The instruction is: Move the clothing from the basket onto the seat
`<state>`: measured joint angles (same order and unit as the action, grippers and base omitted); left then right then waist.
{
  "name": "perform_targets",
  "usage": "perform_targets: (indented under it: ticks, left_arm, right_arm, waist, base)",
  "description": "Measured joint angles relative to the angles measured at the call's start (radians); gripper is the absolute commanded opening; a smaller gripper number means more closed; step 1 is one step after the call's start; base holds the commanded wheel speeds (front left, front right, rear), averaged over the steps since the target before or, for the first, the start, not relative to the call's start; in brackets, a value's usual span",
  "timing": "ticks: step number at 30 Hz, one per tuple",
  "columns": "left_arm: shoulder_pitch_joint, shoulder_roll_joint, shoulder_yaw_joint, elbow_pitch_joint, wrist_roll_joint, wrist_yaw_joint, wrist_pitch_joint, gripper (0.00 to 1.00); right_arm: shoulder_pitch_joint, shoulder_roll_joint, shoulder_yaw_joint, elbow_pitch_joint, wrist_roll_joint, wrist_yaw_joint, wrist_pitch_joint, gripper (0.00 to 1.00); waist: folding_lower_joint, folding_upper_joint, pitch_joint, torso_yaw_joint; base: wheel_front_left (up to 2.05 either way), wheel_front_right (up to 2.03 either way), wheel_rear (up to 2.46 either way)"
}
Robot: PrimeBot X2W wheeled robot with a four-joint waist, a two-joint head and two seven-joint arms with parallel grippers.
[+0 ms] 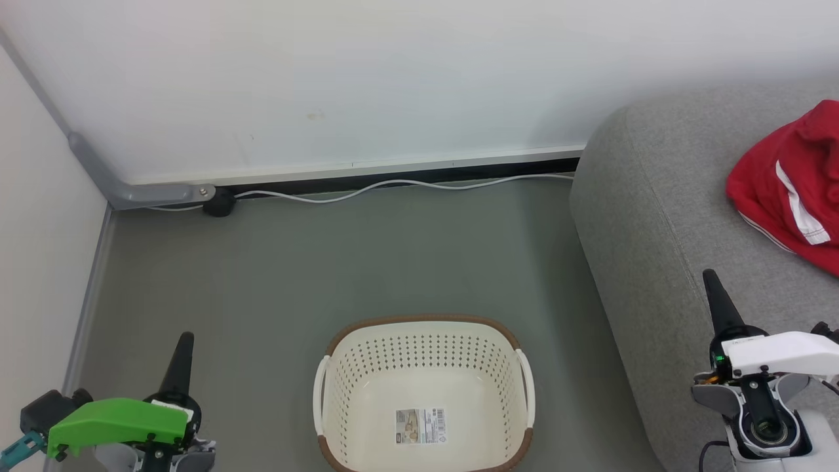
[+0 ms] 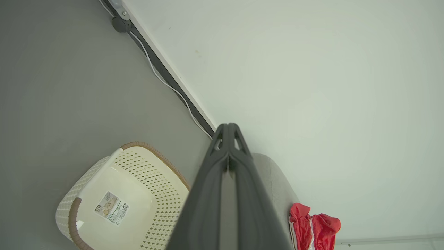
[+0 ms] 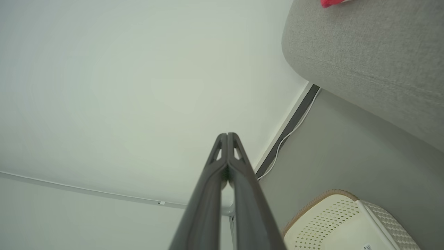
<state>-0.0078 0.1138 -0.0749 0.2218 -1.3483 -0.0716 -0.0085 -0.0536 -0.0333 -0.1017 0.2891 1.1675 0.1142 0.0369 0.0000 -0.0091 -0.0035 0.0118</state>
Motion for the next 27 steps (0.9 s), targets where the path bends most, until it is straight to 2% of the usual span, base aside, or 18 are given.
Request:
perform_targets:
  ticks: [27]
  left_arm:
    - [-0.037, -0.046, 0.109, 0.046, -0.263, -0.043, 0.08, 0.0]
  right_arm:
    - [-0.01, 0.0, -0.045, 0.0, 0.398, 0.003, 0.08, 0.0]
  waist:
    - [0.0, 0.0, 0.006, -0.012]
  base:
    - [0.0, 0.0, 0.0]
